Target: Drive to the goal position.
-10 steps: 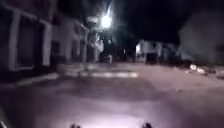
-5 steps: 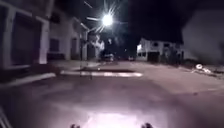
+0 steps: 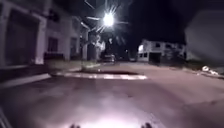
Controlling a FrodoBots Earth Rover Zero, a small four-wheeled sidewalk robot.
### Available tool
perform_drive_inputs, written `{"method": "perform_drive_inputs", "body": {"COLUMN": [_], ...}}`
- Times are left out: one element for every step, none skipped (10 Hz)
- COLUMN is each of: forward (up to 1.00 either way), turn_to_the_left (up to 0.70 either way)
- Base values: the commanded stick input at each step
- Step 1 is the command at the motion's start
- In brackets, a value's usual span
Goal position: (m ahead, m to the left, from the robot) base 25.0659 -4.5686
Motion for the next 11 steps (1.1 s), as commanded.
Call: {"method": "perform_drive_inputs", "body": {"forward": [0.85,0.85,0.85,0.85,0.85,0.85,0.85,0.85,0.85,0.85,0.85], "turn_to_the_left": [0.00,0.00,-0.20,-0.34,-0.34,-0.33,-0.09,0.00,0.00,0.00,0.00]}}
